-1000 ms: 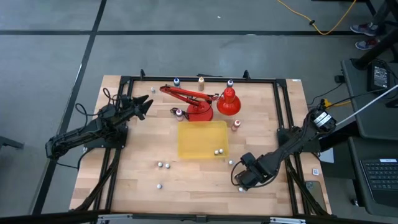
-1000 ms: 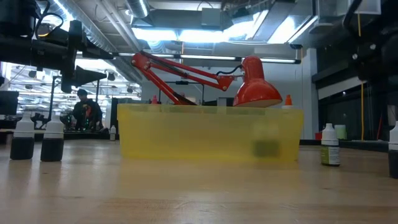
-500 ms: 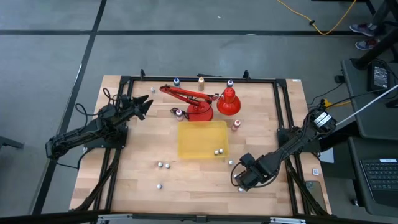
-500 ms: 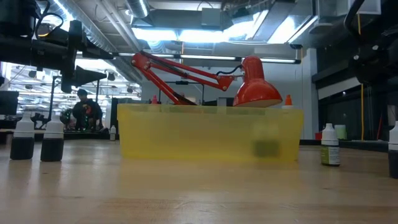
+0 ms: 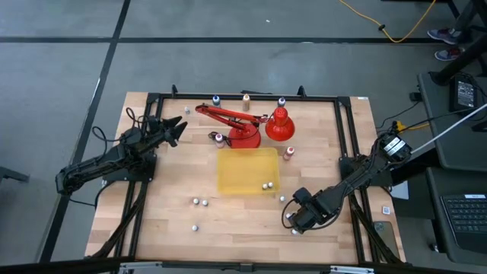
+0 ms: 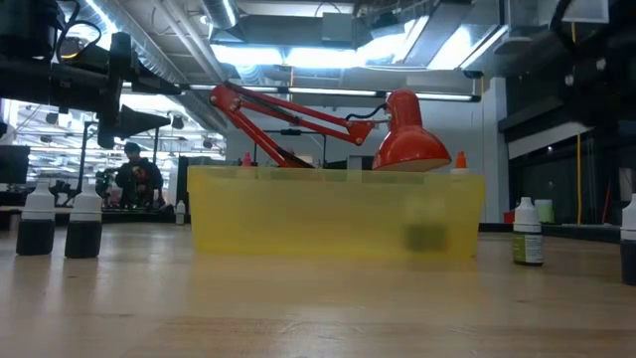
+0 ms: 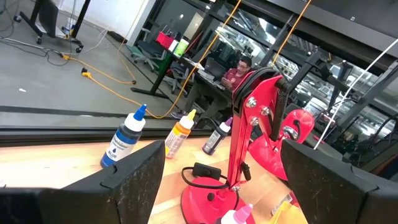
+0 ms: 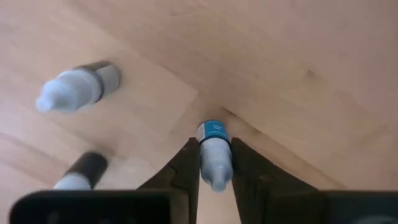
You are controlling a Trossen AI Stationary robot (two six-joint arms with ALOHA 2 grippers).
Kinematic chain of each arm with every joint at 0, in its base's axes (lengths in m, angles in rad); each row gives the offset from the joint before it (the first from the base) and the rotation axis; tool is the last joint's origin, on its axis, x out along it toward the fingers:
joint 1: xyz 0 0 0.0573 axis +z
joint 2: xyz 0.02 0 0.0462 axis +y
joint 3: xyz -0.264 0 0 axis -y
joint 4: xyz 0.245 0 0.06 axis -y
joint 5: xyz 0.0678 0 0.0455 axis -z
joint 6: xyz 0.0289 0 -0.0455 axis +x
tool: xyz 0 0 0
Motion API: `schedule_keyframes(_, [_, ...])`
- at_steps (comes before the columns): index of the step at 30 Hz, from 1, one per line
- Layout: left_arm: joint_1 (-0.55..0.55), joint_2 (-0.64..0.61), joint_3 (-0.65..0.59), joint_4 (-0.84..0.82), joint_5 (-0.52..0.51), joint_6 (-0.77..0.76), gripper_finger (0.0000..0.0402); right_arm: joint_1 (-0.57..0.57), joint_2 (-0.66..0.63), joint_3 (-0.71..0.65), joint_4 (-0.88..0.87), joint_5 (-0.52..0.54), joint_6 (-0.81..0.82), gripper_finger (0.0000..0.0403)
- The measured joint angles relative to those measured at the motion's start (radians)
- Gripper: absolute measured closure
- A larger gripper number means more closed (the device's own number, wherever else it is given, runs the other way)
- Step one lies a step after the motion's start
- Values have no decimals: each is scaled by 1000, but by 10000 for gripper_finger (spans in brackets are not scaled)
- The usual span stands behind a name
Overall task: Pick & Place food coloring
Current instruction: Put the small blue food bottle into the yellow bin
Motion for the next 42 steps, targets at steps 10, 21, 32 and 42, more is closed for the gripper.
schedule_keyframes(10, [0,0,0,0,0,0,90,-93,0,221,-305,-3,-351,325])
schedule_keyframes(21, [0,0,0,0,0,0,89,-257,107,534,-529,26,-730,325])
schedule_keyframes(32, [0,0,0,0,0,0,91,-371,297,855,-562,88,-985,325])
schedule_keyframes(42, [0,0,0,0,0,0,91,-420,441,962,-531,125,-1117,322])
